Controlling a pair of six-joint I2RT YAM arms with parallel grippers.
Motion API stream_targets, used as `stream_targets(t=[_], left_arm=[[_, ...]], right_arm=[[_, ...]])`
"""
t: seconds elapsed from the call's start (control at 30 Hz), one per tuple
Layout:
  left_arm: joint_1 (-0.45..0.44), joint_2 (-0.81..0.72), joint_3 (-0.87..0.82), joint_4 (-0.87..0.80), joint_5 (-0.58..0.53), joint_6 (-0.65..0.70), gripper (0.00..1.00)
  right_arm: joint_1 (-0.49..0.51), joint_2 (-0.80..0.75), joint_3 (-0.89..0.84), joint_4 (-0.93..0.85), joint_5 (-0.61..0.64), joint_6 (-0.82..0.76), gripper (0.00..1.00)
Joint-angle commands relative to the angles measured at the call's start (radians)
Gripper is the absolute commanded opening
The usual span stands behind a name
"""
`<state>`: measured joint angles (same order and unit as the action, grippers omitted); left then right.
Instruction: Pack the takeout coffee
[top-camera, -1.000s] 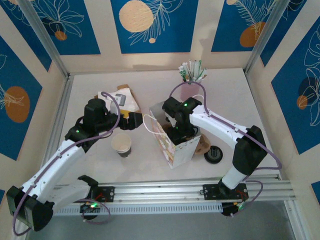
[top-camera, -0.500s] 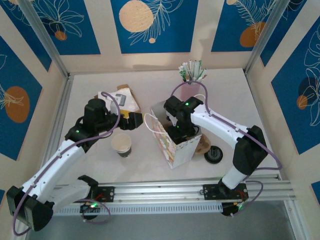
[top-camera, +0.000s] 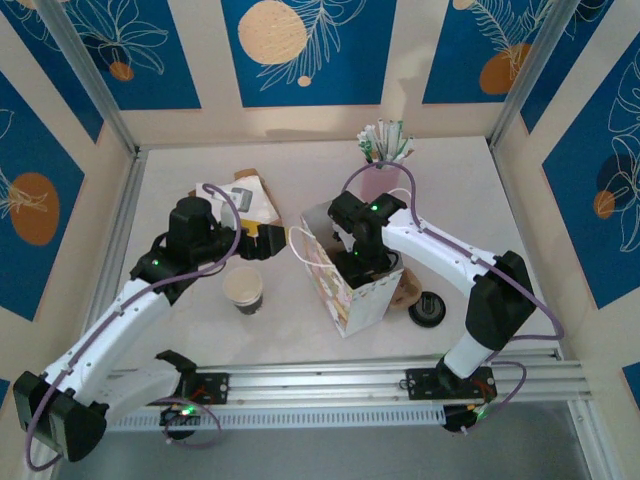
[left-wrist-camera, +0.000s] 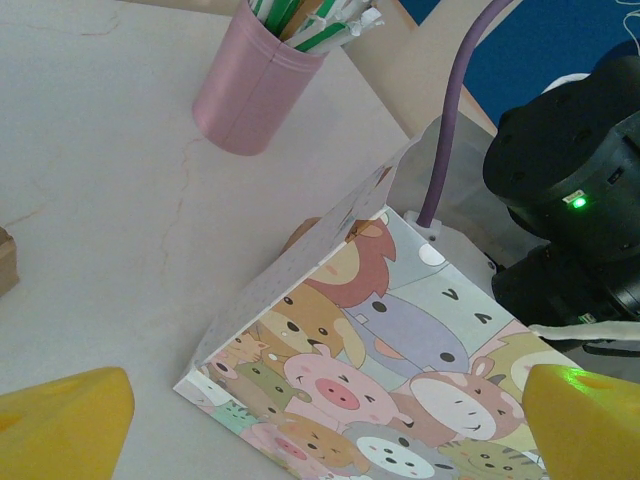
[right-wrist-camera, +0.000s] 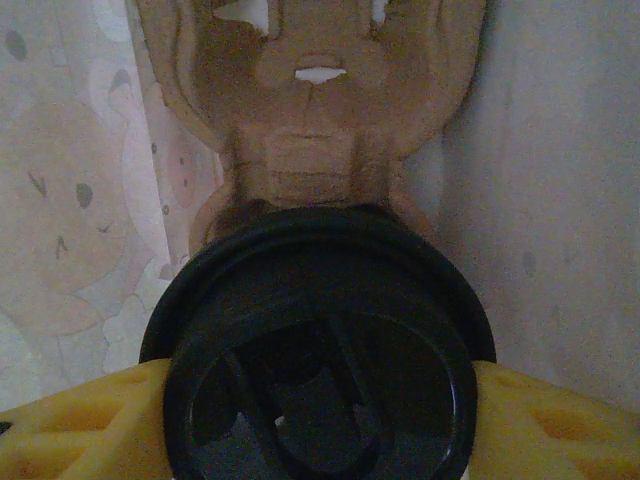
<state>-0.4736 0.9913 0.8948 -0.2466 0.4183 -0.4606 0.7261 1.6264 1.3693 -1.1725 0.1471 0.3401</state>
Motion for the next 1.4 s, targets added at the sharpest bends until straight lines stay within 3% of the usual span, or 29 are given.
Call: stream_targets(t=[0.0, 0.6, 1.37], left_arm=[[-0.014, 0.004, 0.034, 0.018, 0.009, 0.025, 1.0], [-0.015, 0.0, 0.029, 0.022, 0.006, 0.023, 1.0], [-0.018, 0.005, 0.024, 0.032, 0.01, 0.021, 1.0]], right_arm=[[-0.001, 0.07, -0.068, 0.04, -0.007, -0.011, 0.61], [-0.001, 0.055, -0.062, 0.021, -0.001, -0.009, 0.65], [0.003, 0.0, -0.005, -0.045, 0.017, 0.005, 0.85]])
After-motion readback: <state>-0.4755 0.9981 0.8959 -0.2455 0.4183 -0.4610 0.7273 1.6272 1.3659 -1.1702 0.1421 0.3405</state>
